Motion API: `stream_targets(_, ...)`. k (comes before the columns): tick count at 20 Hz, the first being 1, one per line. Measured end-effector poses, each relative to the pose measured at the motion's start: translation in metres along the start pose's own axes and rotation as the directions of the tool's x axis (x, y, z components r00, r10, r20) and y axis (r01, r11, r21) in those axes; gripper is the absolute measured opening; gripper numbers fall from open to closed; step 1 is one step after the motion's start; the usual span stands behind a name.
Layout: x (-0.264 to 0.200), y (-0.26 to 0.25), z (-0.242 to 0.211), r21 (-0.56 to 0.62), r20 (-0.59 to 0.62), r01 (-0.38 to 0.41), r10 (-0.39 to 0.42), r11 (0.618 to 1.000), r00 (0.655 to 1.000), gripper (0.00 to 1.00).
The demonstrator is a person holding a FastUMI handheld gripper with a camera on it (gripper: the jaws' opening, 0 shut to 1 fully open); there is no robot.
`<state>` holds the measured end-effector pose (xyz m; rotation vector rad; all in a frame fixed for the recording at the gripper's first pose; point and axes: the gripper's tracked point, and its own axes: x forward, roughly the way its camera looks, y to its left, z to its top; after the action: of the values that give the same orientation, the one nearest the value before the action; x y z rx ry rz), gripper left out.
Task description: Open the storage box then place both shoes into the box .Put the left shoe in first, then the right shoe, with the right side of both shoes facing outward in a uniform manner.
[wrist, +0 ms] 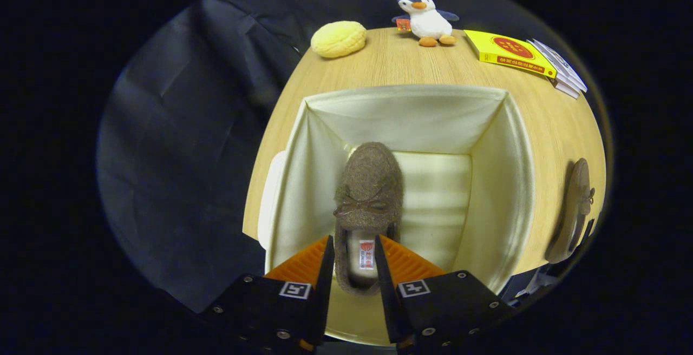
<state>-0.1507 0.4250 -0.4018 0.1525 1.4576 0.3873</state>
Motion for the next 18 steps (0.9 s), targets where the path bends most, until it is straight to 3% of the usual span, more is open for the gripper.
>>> stream_targets(3, -0.033, -0.017, 0.015, 0.001, 0.088, -0.029, 0.029, 1.000, 0.996, 0.62)
stream_targets(7, -0.070, -0.066, 0.025, 0.035, 0.190, -0.005, -0.002, 0.999, 0.982, 0.81)
stream_targets(12, -0.100, -0.148, 0.015, 0.076, 0.243, 0.050, -0.067, 0.996, 0.968, 0.90)
stream_targets(18, -0.120, -0.272, -0.013, 0.133, 0.255, 0.204, -0.232, 0.970, 0.939, 0.94)
